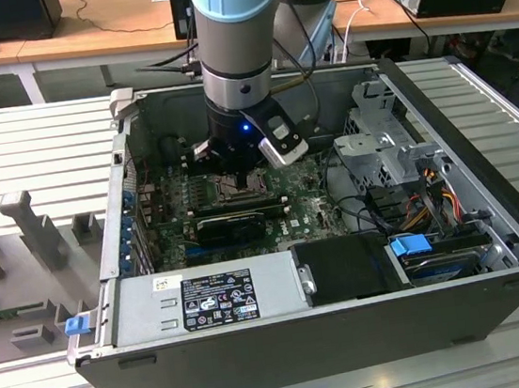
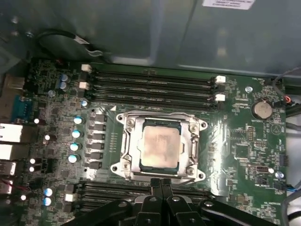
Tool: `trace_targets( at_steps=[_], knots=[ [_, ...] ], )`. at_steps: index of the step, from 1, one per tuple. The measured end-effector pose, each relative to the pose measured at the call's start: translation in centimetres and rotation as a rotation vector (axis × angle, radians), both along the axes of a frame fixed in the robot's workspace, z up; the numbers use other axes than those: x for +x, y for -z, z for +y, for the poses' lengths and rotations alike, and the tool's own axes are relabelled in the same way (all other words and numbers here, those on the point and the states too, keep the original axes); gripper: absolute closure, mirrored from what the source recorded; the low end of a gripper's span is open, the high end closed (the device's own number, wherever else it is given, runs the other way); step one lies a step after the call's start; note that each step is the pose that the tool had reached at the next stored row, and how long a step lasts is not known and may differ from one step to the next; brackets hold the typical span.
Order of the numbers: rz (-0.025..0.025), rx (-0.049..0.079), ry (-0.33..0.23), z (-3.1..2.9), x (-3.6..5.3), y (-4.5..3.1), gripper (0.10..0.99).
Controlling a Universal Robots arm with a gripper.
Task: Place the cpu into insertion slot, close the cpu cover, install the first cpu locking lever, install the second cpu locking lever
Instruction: 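Install the second cpu locking lever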
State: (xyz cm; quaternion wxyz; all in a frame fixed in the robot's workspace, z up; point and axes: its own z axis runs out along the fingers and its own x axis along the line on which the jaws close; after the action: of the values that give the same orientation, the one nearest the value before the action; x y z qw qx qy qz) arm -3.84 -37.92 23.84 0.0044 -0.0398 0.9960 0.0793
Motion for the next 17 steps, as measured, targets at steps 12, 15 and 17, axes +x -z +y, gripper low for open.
trace_targets(
  at_steps=[12, 15, 17],
  knots=[
    [0.0, 0.056, -0.012, -1.42, -1.75, 1.83, 0.98],
    [0.0004, 0.064, -0.026, -1.89, -2.14, 1.88, 0.98],
    [0.0004, 0.077, -0.034, -1.96, -2.33, 1.91, 0.98]
  ],
)
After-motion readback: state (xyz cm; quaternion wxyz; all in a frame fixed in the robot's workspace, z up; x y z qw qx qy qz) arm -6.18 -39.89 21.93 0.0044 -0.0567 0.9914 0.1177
